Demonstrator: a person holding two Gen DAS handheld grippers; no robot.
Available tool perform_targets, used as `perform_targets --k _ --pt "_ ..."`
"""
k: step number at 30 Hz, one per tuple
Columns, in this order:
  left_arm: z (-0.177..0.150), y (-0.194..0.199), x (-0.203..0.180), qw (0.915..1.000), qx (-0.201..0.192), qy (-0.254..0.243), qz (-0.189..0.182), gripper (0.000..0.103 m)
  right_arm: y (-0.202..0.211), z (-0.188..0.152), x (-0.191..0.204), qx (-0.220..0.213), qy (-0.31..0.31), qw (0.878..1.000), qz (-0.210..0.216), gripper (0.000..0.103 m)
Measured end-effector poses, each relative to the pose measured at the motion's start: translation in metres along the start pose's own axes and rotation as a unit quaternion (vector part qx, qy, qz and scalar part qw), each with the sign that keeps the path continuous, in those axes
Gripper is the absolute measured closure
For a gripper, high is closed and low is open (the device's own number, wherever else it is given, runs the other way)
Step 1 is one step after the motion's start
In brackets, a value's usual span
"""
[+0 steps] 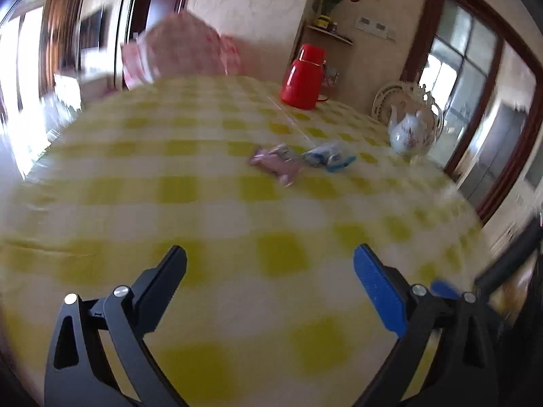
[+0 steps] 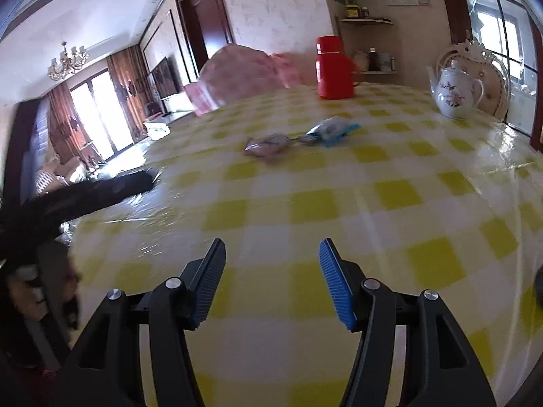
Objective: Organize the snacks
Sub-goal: 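Move both open tools back over the remaining snacks on the table, then grasp the pink bar with the left tool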
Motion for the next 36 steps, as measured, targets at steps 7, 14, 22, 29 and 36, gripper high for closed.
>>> perform_targets --k 7,14,22,29,36 --pt "0.091 -0.102 -0.023 0.9969 0.005 0.061 0.050 0.004 -0.025 0.033 -0.040 -0.002 -0.005 1.000 -0.006 0.046" --pt "0.147 -0.169 -0.022 0.9900 0.050 0.060 0.118 0.004 -0.028 0.026 -0.042 0.014 -0.005 1.000 0.014 0.046" --pt "0.135 -0.185 0.011 0.9721 0.132 -0.014 0.193 0.004 -0.027 0.020 -0.040 0.028 -0.009 0.999 0.026 0.046" --pt "0.139 -0.188 0.013 0.9807 0.120 -0.030 0.151 0.027 -0.034 0.020 -0.044 0.041 -0.021 0.999 0.028 0.046" --pt "0.123 -0.156 0.003 0.9872 0.089 -0.032 0.129 0.083 -0.037 0.025 -0.064 0.032 -0.070 0.996 0.041 0.046"
Point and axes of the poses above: each gripper's, at about its wrist camera, not at the fingertips, and y roughly against the way its jaws point, x to its left, z to its top, the point moved 3 cm from there along -y, roughly the way its jaws point, and after that the axes turned 15 degrees about x, right-handed, at the moved point
